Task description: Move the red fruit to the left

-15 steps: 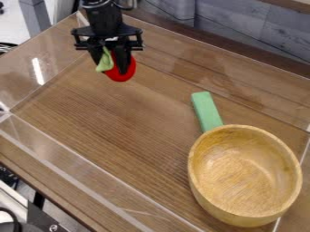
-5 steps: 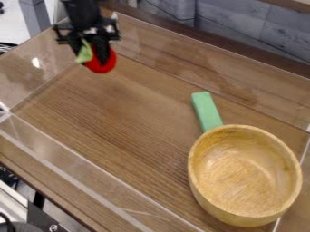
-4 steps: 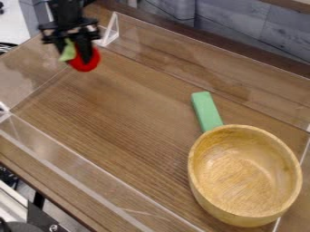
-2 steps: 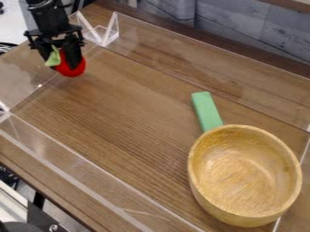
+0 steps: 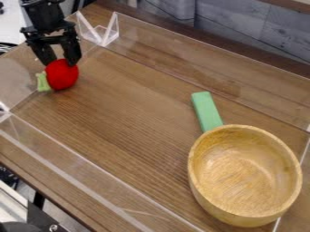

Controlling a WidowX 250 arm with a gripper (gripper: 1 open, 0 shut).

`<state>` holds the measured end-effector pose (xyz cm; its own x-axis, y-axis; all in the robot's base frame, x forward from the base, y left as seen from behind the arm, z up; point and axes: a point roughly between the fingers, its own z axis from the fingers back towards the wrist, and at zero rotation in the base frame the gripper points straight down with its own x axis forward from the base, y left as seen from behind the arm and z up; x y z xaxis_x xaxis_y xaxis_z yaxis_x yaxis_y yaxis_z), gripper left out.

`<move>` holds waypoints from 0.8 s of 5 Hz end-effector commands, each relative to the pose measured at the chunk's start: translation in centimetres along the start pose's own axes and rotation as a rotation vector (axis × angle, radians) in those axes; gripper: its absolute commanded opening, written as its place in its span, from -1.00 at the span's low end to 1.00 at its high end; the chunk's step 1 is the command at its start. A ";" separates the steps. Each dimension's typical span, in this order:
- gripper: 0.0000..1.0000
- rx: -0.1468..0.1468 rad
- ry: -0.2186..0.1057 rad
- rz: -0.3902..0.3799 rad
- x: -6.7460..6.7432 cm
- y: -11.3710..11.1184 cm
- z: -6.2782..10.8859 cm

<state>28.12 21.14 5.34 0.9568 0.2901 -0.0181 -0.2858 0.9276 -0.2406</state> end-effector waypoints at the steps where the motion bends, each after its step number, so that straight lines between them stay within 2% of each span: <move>1: 1.00 0.010 -0.060 -0.004 1.4 -0.4 1.5; 2: 1.00 -0.005 -0.062 -0.025 2.6 -1.1 2.2; 3: 1.00 -0.005 -0.049 -0.038 3.3 -1.3 2.1; 4: -1.00 -0.003 -0.045 -0.015 3.4 -1.3 1.5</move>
<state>30.79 20.83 5.14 0.9562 0.2911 -0.0307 -0.2882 0.9185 -0.2708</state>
